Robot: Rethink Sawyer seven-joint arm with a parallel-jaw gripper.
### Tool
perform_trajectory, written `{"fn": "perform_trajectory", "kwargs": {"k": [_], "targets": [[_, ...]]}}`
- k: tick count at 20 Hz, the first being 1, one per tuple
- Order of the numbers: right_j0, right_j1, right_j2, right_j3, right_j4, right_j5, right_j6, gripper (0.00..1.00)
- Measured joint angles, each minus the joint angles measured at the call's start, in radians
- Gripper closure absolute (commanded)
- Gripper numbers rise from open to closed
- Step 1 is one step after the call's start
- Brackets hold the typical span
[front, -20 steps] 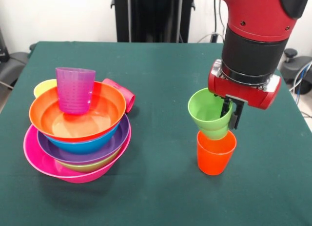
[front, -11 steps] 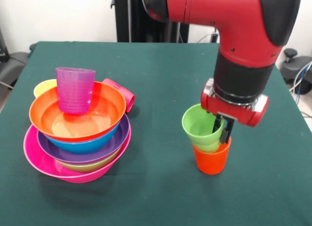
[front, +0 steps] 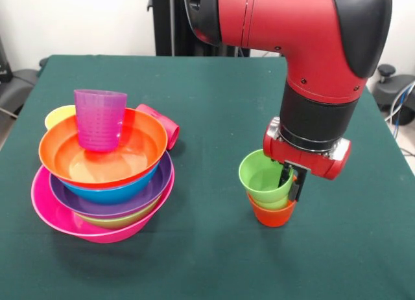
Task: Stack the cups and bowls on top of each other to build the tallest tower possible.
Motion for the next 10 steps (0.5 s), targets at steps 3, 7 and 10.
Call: {"fn": "perform_trajectory", "kwargs": {"k": [3,7,10], "targets": [[0.0,0.001,-0.006,0.0,0.0,0.0,0.0,1.0],[0.0,0.003,-0.016,0.0,0.0,0.0,0.0,1.0],[0.0,0.003,-0.02,0.0,0.0,0.0,0.0,1.0]]}}
